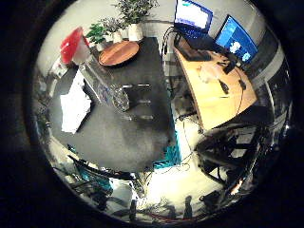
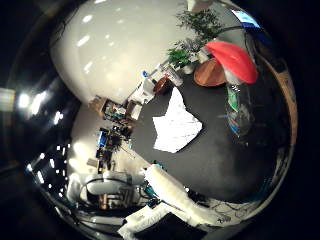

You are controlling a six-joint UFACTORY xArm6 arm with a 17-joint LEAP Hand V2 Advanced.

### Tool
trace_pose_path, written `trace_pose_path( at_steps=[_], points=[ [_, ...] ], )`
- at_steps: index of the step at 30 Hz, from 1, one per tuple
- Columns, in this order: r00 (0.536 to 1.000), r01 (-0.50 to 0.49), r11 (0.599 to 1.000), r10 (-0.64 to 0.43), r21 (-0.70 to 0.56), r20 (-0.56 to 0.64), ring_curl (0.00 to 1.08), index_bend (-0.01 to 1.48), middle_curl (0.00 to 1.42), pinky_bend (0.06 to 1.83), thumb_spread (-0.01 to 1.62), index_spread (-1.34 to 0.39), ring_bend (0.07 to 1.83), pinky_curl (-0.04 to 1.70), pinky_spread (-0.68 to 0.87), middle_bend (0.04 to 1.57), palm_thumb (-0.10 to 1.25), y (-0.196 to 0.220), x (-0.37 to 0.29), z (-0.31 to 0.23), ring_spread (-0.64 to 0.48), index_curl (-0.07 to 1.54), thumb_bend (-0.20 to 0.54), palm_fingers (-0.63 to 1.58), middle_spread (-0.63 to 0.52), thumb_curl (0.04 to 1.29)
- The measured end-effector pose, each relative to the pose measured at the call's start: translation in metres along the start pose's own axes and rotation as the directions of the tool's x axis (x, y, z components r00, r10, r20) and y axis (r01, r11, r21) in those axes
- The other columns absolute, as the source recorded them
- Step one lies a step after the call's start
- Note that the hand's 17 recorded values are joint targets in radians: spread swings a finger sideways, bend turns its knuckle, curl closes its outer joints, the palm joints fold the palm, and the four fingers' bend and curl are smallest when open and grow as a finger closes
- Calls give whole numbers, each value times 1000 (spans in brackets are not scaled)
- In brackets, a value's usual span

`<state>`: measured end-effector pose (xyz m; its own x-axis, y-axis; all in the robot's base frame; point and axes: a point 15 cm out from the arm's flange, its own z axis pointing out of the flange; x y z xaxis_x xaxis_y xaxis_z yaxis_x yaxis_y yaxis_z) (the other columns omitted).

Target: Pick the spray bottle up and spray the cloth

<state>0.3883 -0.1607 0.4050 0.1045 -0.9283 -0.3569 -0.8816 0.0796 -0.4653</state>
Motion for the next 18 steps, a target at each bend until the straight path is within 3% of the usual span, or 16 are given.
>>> trace_pose_path(
  at_steps=[8, 18],
  points=[
    [998, -21, 999, 23, -29, 55, 256, 166, 310, 285, 1106, -317, 195, 322, 353, 193, 410, 3, 42, -9, 190, 284, -22, 35, 111, 262],
    [972, -39, 987, 73, -153, 222, 259, 158, 308, 294, 1103, -314, 209, 328, 380, 188, 406, 9, 72, -10, 175, 275, -22, 6, 112, 261]
  ],
)
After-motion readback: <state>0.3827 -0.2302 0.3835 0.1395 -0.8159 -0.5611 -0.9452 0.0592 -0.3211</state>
